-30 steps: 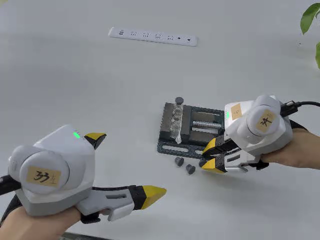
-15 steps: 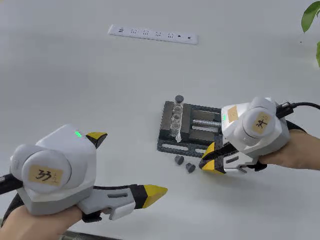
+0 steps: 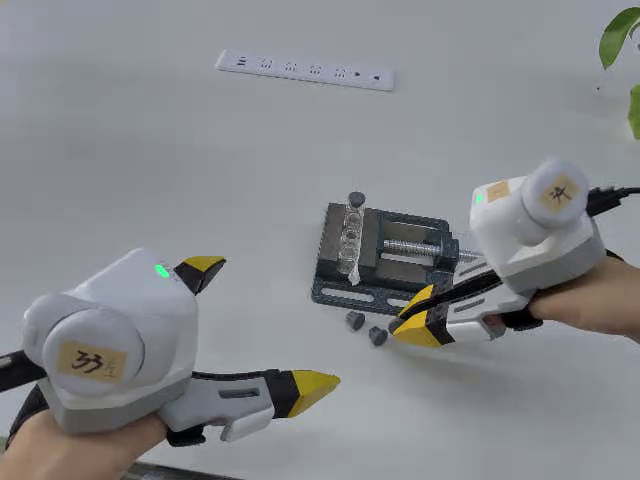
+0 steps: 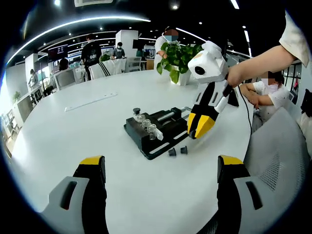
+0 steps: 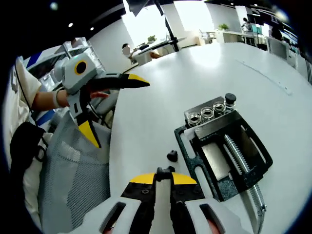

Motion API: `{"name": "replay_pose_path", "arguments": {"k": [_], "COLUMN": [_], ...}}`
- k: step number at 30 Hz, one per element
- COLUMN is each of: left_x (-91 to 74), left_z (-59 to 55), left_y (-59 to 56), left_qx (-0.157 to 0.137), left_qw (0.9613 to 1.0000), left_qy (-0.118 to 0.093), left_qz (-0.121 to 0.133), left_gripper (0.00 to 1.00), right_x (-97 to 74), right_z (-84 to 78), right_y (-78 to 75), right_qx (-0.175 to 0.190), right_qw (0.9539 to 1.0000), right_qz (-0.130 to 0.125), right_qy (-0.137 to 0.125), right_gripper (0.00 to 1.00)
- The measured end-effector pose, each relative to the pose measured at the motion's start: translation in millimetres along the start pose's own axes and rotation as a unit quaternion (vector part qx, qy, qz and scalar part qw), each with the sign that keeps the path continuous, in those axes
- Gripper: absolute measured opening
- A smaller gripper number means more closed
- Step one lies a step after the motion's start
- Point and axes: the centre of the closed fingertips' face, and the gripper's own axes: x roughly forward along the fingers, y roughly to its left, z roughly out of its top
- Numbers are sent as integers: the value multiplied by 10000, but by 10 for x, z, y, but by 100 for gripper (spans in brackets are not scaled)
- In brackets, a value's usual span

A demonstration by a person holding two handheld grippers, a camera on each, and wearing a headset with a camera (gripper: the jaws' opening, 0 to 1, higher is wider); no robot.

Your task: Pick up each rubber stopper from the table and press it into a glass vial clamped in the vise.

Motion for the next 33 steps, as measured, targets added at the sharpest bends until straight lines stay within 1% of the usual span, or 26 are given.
{"name": "replay_pose_path", "arguments": {"k": [1, 2, 4, 5, 6, 7, 8, 9, 10, 11, 12, 15, 16, 17, 18, 19, 20, 21, 22, 23, 24, 25, 27, 31, 32, 33], "left_x": [8, 21, 32, 38, 41, 39, 38, 38, 34, 30, 24, 3, -5, -19, -25, -30, -35, -40, -47, -51, -56, -60, -64, -48, -47, -47], "left_z": [23, 71, 154, 234, 293, 367, 416, 467, 546, 582, 664, 817, 870, 943, 987, 1026, 1072, 1095, 1131, 1152, 1178, 1196, 1226, 1242, 1251, 1260], "left_y": [-7, -23, -73, -118, -152, -203, -232, -256, -285, -299, -333, -387, -404, -438, -472, -500, -530, -550, -597, -614, -631, -658, -710, -777, -794, -805], "left_qx": [44, 121, 187, 265, 337, 408, 426, 471, 569, 601, 645, 663, 674, 670, 687, 685, 761, 802, 803, 806, 811, 827, 817, 818, 811, 788], "left_qw": [10000, 9998, 9995, 9988, 9981, 9971, 9965, 9957, 9942, 9937, 9920, 9891, 9878, 9857, 9838, 9824, 9806, 9795, 9776, 9766, 9753, 9741, 9718, 9694, 9686, 9682], "left_qy": [-37, -121, -223, -332, -422, -512, -574, -644, -755, -783, -909, -1094, -1178, -1292, -1358, -1415, -1473, -1498, -1534, -1560, -1604, -1614, -1647, -1643, -1656, -1659], "left_qz": [-26, -76, -151, -224, -288, -379, -427, -469, -512, -527, -595, -722, -766, -853, -945, -1011, -1048, -1083, -1199, -1244, -1281, -1349, -1479, -1628, -1666, -1698], "left_gripper": [94, 94, 93, 92, 90, 88, 86, 85, 83, 82, 80, 70, 65, 60, 57, 53, 51, 48, 44, 40, 36, 32, 25, 18, 16, 15], "right_x": [-29, -87, -162, -223, -269, -335, -380, -420, -483, -527, -583, -691, -711, -745, -769, -787, -821, -841, -862, -875, -874, -875, -900, -922, -930, -933], "right_z": [44, 111, 197, 269, 315, 390, 433, 478, 540, 581, 643, 717, 734, 764, 784, 801, 825, 839, 866, 870, 861, 858, 849, 865, 865, 861], "right_y": [30, 80, 141, 207, 239, 282, 323, 338, 368, 408, 436, 490, 514, 558, 602, 616, 635, 646, 656, 668, 669, 681, 642, 747, 765, 784], "right_qx": [104, 333, 649, 935, 1121, 1368, 1520, 1637, 1852, 2014, 2233, 2523, 2608, 2759, 2882, 2983, 3170, 3305, 3390, 3404, 3392, 3407, 3439, 3564, 3598, 3605], "right_qw": [9998, 9988, 9959, 9915, 9878, 9815, 9768, 9727, 9651, 9582, 9486, 9324, 9278, 9187, 9108, 9049, 8939, 8862, 8788, 8765, 8775, 8768, 8743, 8626, 8602, 8594], "right_qz": [73, 200, 362, 565, 692, 859, 997, 1056, 1176, 1334, 1456, 1753, 1816, 1962, 2106, 2169, 2306, 2392, 2458, 2501, 2484, 2487, 2517, 2683, 2704, 2737], "right_qy": [-119, -289, -517, -703, -827, -1031, -1131, -1261, -1432, -1531, -1705, -1905, -1954, -2034, -2072, -2123, -2175, -2193, -2289, -2309, -2308, -2311, -2324, -2386, -2399, -2379], "right_gripper": [6, 6, 6, 6, 6, 5, 6, 5, 5, 5, 5, 5, 5, 5, 5, 5, 5, 5, 5, 5, 5, 5, 5, 5, 5, 5]}}
